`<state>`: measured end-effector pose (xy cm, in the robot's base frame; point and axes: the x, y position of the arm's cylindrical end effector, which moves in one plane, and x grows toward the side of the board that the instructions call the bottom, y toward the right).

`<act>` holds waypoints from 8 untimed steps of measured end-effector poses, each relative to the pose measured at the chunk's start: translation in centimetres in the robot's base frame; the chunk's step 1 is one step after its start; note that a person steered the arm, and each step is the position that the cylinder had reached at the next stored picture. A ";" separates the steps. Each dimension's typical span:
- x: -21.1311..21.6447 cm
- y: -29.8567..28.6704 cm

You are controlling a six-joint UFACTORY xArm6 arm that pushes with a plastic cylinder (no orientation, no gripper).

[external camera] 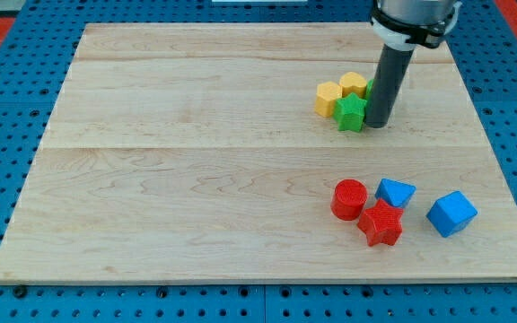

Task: Move the green star to the top left along with hexagon

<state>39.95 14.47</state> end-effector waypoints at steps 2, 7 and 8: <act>-3.2 -4.9; -10.4 -18.4; -11.9 -20.5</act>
<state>28.09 -6.03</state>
